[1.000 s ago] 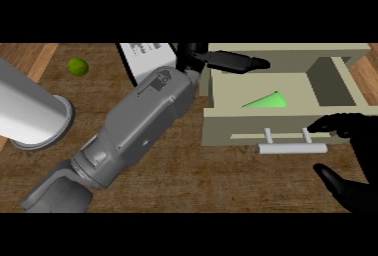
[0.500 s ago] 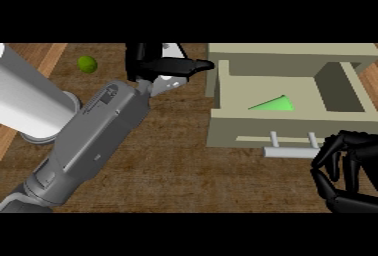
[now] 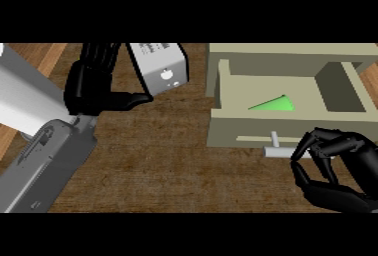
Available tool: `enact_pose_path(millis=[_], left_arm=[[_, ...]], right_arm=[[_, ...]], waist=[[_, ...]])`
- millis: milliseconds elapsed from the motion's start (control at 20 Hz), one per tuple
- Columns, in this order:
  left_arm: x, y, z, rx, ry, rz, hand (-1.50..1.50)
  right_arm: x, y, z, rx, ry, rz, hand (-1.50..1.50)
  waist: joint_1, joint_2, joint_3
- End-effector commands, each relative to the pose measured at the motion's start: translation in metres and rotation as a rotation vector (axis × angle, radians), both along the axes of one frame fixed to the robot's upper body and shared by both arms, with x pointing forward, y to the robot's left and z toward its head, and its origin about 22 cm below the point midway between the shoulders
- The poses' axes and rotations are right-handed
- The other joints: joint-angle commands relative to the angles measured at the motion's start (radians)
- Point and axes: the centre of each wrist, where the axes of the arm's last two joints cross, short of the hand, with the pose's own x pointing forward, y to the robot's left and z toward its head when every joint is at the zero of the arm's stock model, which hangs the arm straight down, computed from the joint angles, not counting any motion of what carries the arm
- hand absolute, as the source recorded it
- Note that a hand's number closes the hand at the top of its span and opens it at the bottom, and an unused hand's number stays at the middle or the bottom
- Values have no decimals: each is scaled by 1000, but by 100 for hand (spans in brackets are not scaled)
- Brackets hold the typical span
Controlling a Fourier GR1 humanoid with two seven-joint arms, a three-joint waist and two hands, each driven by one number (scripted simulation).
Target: Pick up the cup, place it into the drawer and close the drawer
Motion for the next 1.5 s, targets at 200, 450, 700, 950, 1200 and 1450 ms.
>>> enact_pose_path(millis=[200, 450, 700, 950, 1200, 1450], left_arm=[[-43, 39, -23, -12, 15, -24, -150], [-65, 93, -26, 6, 10, 6, -150], [-74, 100, -44, -3, 12, 36, -150], [-78, 121, -53, -16, 10, 28, -150], [-92, 129, -51, -21, 24, 27, -150], [-89, 132, -56, -24, 29, 2, -150]], right_arm=[[9, 20, -19, -413, -96, 70, 150], [29, 31, -64, -526, -101, 45, 150], [68, 42, -97, -566, -67, 25, -150], [96, 55, -114, -664, -41, 28, -150], [113, 38, -136, -676, -1, 49, -150], [151, 36, -140, -632, 18, 25, -150]], waist=[[10, 2, 0], [4, 6, 0], [-9, 9, 0], [-11, 10, 0], [-16, 7, 0], [-8, 11, 1]])
